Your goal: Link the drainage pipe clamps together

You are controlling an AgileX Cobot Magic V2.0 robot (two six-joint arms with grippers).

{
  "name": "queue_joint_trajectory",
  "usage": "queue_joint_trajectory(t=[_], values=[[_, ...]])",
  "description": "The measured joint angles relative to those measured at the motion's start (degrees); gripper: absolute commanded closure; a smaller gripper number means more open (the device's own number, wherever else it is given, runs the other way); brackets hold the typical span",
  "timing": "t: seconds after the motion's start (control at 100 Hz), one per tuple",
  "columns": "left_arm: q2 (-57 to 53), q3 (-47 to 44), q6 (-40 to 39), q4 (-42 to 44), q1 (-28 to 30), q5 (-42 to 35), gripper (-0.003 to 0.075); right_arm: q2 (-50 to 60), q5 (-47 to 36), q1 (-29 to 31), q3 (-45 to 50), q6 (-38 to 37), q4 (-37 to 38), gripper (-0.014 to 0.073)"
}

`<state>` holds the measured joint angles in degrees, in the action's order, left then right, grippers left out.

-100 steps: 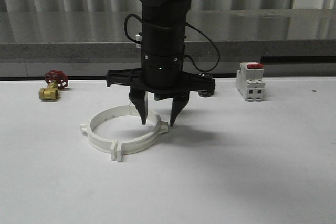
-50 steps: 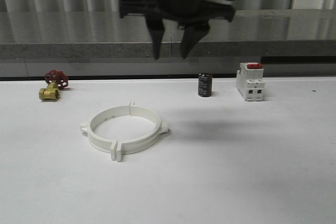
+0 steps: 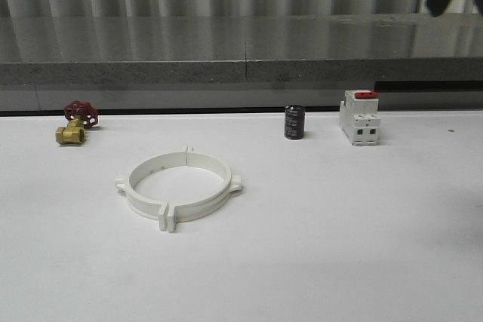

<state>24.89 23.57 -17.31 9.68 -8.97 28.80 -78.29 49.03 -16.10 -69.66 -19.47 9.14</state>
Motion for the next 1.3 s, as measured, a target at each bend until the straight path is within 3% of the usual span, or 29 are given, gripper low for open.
queue_joint_trajectory(t=[0.44, 0.49, 0.6, 0.74, 1.3], values=[[0.00, 0.00, 0.00, 0.00, 0.00, 0.00, 0.0741, 41.54, 0.29, 3.01, 27.00, 0.48, 0.00, 0.0222], [0.00, 0.00, 0.00, 0.00, 0.00, 0.00, 0.0741, 45.30, 0.87, 3.01, 28.94, 0.48, 0.00, 0.0264], [0.00, 0.00, 0.00, 0.00, 0.00, 0.00, 0.0741, 52.14, 2.05, 3.01, 32.57, 0.48, 0.00, 0.0440], [0.00, 0.00, 0.00, 0.00, 0.00, 0.00, 0.0741, 55.77, 2.79, 3.01, 35.36, 0.53, 0.57, 0.0667], [0.00, 0.00, 0.00, 0.00, 0.00, 0.00, 0.0741, 56.00, 2.78, 3.01, 36.28, 0.53, 1.07, 0.0661]])
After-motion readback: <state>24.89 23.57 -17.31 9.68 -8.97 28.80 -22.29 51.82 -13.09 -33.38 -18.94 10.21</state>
